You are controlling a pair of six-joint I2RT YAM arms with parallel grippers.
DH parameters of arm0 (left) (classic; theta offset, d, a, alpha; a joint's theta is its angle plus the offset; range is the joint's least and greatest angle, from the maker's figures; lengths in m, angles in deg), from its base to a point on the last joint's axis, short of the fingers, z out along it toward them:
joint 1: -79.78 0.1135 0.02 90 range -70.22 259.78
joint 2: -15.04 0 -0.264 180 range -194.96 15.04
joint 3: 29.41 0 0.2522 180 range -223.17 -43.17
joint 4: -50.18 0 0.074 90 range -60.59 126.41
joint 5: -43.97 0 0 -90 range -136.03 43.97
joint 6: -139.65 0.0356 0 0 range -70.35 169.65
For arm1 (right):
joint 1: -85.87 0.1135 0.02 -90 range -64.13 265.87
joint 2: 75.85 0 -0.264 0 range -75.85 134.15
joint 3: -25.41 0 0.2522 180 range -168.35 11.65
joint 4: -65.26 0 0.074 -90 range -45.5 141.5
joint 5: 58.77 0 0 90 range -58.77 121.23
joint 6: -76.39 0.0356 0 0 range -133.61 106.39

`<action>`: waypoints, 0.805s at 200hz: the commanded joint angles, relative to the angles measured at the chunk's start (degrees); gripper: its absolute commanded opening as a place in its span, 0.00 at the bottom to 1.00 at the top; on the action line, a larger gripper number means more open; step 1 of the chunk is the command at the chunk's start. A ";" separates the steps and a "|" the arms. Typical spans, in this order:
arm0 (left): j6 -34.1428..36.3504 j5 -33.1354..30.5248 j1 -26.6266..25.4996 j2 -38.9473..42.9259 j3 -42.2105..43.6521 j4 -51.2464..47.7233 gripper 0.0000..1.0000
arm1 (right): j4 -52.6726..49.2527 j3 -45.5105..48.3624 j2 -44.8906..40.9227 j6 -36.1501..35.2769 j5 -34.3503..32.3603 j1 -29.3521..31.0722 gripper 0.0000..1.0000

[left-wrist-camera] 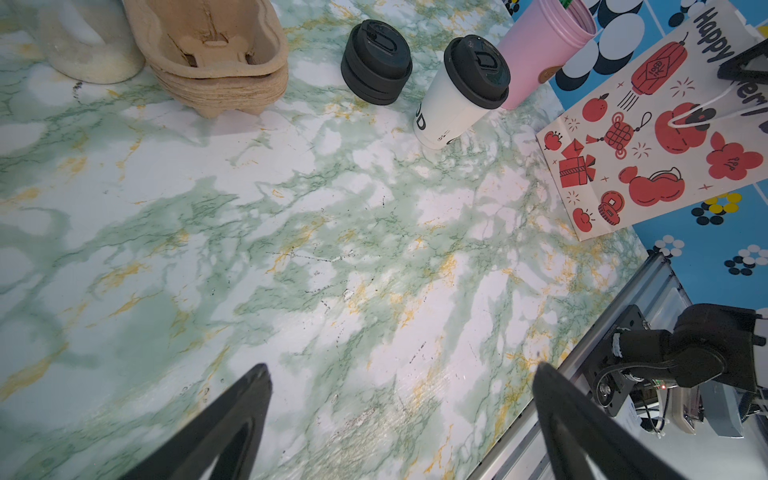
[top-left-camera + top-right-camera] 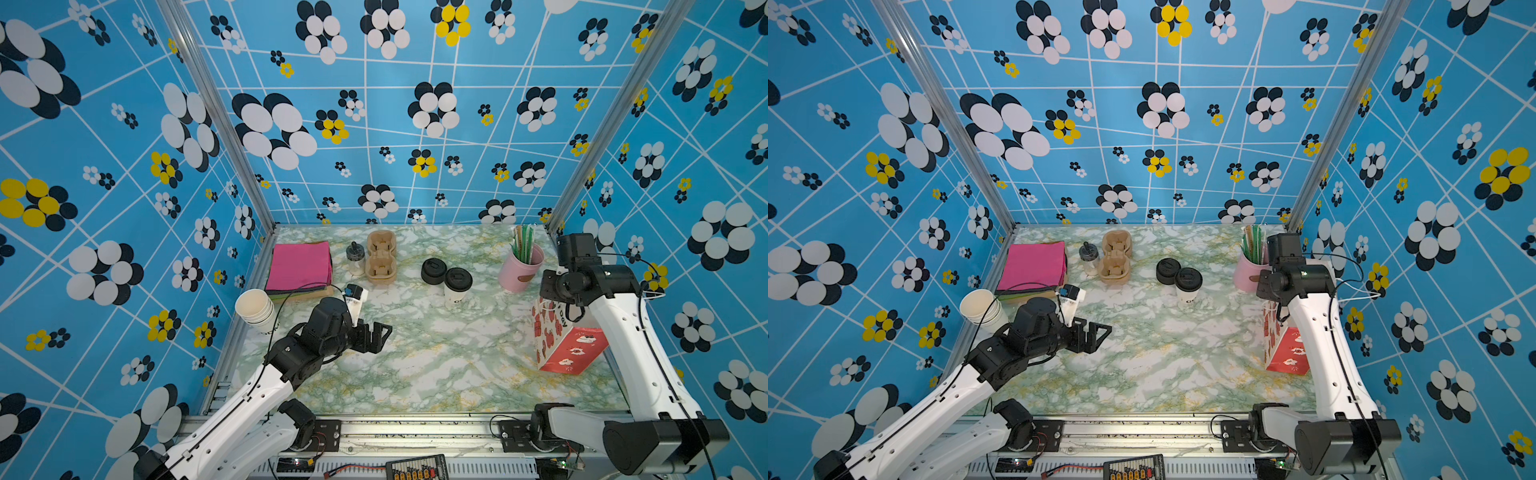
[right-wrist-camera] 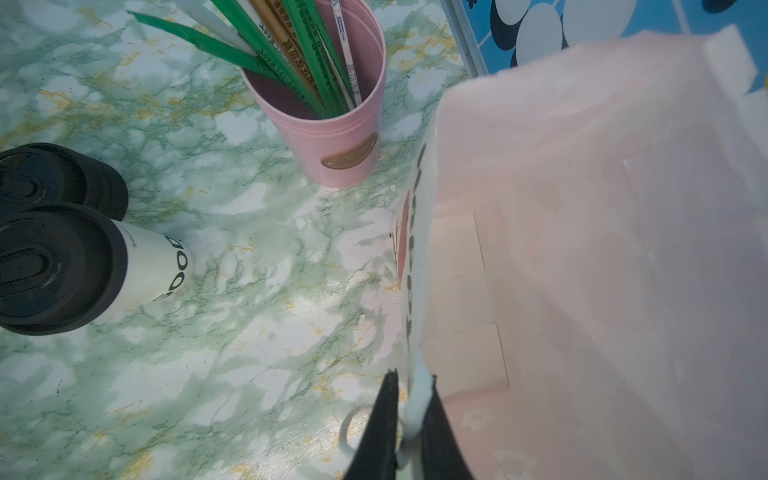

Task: Pack the takeout coffee
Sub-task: 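Lift the red-printed gift bag by its handle and carry it toward the cups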

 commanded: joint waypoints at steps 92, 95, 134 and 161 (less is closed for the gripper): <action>-1.16 0.00 0.65 2.68 1.26 0.21 0.99 | -5.08 -20.11 -0.47 -1.98 2.33 2.66 0.00; -1.17 -0.04 0.61 2.69 1.23 0.25 0.99 | -5.29 -21.23 -0.19 -1.94 2.15 3.20 0.00; -1.15 -0.27 0.82 3.08 1.13 -0.29 0.99 | -9.23 -36.78 5.90 -0.13 0.79 13.12 0.00; -1.26 -0.35 0.87 3.31 1.00 -0.58 0.99 | -11.75 -45.79 10.66 0.39 -1.58 22.06 0.00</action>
